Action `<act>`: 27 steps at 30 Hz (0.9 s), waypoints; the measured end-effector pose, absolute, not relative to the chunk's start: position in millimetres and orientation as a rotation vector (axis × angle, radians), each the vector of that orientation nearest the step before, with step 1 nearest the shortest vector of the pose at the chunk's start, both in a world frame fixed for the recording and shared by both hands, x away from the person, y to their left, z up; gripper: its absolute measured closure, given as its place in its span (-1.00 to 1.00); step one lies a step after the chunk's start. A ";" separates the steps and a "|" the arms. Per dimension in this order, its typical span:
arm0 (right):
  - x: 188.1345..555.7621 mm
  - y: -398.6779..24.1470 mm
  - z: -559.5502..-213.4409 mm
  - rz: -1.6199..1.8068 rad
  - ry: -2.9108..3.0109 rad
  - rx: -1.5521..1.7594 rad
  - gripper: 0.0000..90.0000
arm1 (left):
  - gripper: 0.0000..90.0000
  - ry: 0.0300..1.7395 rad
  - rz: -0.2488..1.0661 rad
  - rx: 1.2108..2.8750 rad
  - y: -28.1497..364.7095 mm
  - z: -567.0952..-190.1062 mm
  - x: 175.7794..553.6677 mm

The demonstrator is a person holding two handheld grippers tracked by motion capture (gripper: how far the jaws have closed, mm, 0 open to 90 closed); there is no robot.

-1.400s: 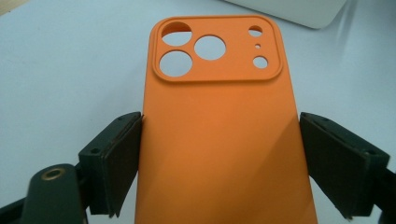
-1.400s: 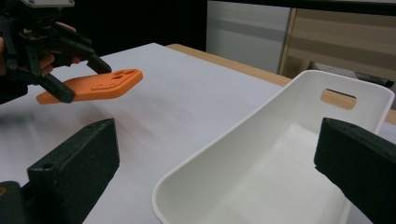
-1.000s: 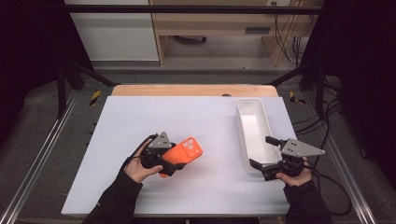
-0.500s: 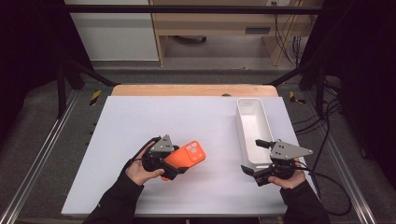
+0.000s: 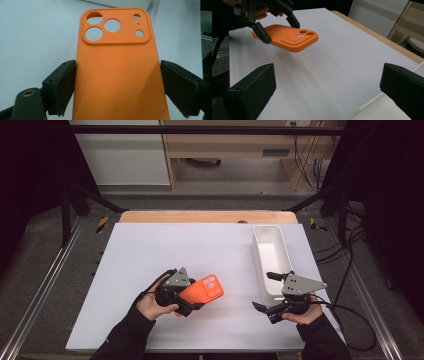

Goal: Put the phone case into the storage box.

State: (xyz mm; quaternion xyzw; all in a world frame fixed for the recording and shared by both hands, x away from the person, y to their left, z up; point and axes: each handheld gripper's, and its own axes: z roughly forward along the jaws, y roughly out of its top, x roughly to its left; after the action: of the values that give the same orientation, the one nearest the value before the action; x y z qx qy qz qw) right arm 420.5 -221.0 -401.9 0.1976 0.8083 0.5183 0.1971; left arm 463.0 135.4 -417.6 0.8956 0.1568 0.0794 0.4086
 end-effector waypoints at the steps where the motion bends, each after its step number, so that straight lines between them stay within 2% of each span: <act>1: 420.0 -219.9 -401.7 1.452 2.266 0.551 -0.98 | -0.66 0.394 0.199 2.257 135.0 -417.5 462.7; 27: 414.1 -197.2 -406.9 1.402 2.348 0.434 -0.97 | -0.66 0.296 0.203 2.277 122.3 -413.5 452.4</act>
State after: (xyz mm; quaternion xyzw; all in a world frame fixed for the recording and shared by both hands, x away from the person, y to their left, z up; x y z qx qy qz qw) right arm 414.1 -197.2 -406.9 0.1539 0.8333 0.4976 0.1851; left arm 452.4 122.3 -413.5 0.9026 0.1175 0.0807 0.4061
